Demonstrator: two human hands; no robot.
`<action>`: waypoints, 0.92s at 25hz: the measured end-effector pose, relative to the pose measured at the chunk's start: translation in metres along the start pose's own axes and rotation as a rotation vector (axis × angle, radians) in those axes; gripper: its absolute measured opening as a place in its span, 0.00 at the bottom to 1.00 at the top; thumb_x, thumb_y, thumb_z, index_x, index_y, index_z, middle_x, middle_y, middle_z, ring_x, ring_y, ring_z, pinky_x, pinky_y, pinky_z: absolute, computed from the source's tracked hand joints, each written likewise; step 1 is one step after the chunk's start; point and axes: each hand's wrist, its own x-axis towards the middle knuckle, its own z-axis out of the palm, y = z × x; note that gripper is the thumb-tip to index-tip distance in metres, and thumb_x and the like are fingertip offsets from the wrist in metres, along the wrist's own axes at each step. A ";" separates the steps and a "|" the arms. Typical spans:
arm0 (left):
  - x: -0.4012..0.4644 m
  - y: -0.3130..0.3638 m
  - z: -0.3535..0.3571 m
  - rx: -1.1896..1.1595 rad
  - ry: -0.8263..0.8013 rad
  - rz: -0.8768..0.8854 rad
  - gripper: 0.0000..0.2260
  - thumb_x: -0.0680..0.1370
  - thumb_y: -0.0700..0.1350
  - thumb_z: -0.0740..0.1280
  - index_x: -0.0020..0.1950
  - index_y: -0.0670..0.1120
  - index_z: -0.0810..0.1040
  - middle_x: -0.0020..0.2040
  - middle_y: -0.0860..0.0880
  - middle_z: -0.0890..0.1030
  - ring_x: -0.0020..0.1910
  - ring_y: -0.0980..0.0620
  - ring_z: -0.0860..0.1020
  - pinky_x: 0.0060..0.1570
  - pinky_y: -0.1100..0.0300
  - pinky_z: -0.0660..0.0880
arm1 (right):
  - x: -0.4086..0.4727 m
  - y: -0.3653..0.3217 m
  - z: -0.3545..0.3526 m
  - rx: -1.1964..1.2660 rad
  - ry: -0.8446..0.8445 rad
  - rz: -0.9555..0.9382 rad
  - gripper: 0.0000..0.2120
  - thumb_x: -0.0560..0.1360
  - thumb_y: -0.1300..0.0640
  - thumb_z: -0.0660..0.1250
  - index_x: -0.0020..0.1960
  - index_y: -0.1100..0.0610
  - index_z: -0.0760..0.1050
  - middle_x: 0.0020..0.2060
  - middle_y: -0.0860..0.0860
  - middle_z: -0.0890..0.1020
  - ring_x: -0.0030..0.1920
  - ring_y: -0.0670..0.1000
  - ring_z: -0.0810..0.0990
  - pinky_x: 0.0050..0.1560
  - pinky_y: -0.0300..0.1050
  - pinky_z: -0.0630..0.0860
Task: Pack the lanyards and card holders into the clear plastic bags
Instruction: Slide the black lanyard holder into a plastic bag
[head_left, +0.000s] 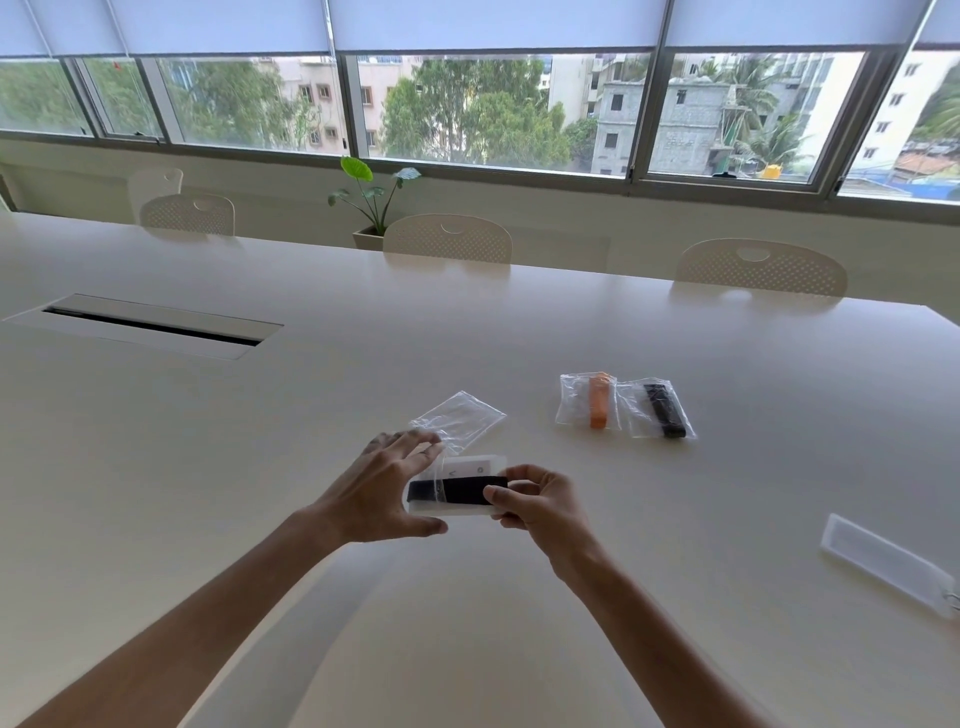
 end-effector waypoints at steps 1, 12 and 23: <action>0.003 0.004 -0.001 -0.002 0.002 0.009 0.45 0.64 0.72 0.66 0.72 0.44 0.67 0.71 0.50 0.67 0.70 0.51 0.64 0.70 0.58 0.55 | 0.000 -0.001 0.002 0.011 0.005 -0.009 0.06 0.69 0.62 0.75 0.44 0.57 0.80 0.32 0.52 0.85 0.33 0.49 0.81 0.37 0.40 0.79; 0.025 0.017 -0.033 -0.903 0.201 -0.606 0.03 0.73 0.44 0.73 0.40 0.46 0.85 0.38 0.45 0.85 0.41 0.50 0.83 0.55 0.50 0.78 | -0.003 -0.012 0.011 0.121 0.070 -0.104 0.05 0.68 0.67 0.74 0.40 0.59 0.81 0.32 0.53 0.84 0.30 0.47 0.78 0.35 0.38 0.76; 0.027 0.047 -0.031 -0.720 0.410 -0.539 0.08 0.75 0.42 0.70 0.37 0.49 0.83 0.34 0.54 0.84 0.36 0.59 0.80 0.40 0.66 0.75 | -0.010 -0.009 0.037 0.051 0.149 -0.130 0.06 0.68 0.62 0.75 0.36 0.53 0.82 0.37 0.46 0.85 0.39 0.40 0.80 0.43 0.33 0.72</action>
